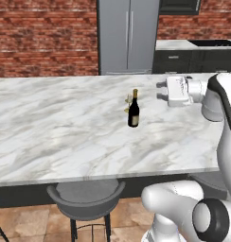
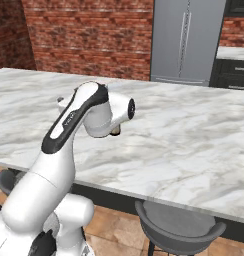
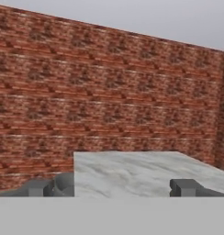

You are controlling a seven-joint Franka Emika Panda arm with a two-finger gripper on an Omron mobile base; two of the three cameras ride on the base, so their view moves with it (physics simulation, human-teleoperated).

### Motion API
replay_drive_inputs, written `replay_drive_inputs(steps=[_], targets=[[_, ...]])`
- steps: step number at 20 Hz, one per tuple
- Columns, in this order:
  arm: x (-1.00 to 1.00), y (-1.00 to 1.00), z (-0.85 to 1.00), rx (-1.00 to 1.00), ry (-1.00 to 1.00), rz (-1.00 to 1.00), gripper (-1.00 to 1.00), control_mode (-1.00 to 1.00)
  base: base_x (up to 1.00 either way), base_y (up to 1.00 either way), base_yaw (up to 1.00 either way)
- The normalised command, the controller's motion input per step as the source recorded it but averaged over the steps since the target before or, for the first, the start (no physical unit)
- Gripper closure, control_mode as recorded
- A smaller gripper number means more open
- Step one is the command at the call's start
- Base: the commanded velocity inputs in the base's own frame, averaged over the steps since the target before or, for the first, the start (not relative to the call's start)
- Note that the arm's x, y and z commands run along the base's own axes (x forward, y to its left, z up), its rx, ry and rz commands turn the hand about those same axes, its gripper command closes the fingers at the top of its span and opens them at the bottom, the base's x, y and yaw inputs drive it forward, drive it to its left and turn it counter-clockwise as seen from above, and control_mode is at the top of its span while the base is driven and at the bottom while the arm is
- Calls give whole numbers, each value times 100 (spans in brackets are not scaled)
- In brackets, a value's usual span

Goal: Open the cabinet directly in front. Then move the wine and the mug to the dining counter with the candle on it.

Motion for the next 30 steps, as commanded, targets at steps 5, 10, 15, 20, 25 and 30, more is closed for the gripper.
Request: replay_drive_inputs(steps=[5, 10, 15, 20, 25, 30], targets=[[-100, 29, 0, -2, 0, 8, -100, -100, 0, 0, 0], [-97, 24, -7, 0, -1, 9, -100, -100, 0, 0, 0], [-88, 20, -7, 0, 0, 8, -100, -100, 0, 0, 0], [-66, 3, 0, 0, 0, 8, -100, -100, 0, 0, 0], [-52, 0, -2, 0, 0, 7, -100, -100, 0, 0, 0], [-13, 0, 0, 0, 0, 2, -100, -100, 0, 0, 0]])
